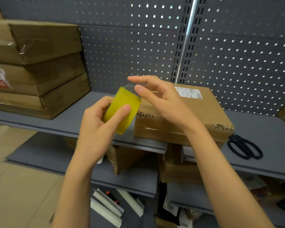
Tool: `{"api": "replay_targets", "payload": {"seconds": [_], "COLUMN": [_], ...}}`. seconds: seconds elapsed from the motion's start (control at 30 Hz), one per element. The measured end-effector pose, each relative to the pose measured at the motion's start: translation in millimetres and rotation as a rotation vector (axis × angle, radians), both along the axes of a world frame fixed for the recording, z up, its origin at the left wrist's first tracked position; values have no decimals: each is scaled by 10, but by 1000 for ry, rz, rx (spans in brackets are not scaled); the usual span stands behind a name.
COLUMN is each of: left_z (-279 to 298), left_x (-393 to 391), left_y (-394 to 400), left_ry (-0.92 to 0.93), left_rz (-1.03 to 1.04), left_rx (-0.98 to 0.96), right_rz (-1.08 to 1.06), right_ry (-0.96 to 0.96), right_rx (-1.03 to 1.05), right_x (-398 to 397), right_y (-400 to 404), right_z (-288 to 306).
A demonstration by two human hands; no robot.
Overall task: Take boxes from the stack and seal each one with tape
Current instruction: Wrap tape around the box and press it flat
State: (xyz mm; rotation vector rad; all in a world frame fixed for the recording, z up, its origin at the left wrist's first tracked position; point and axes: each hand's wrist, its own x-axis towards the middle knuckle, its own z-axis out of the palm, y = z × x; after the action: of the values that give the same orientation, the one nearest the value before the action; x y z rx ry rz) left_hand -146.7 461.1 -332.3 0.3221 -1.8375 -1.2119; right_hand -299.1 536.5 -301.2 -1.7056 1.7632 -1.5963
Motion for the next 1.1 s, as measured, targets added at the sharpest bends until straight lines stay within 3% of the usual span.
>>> {"api": "replay_targets", "payload": {"seconds": [0.2, 0.57, 0.9, 1.1], "left_z": [-45, -129, -268, -195], "left_x": [30, 61, 17, 86], "left_y": [140, 120, 89, 241], "left_ry": [-12, -103, -121, -144], "left_rz": [-50, 63, 112, -197], "left_rx": [39, 3, 205, 262], "right_rz": [92, 49, -134, -222], "right_ry": [-154, -270, 81, -71], "right_rx": [-15, -20, -74, -78], "right_x": [-12, 86, 277, 50], "right_y": [44, 104, 108, 136], "right_z": [-98, -116, 0, 62]}}
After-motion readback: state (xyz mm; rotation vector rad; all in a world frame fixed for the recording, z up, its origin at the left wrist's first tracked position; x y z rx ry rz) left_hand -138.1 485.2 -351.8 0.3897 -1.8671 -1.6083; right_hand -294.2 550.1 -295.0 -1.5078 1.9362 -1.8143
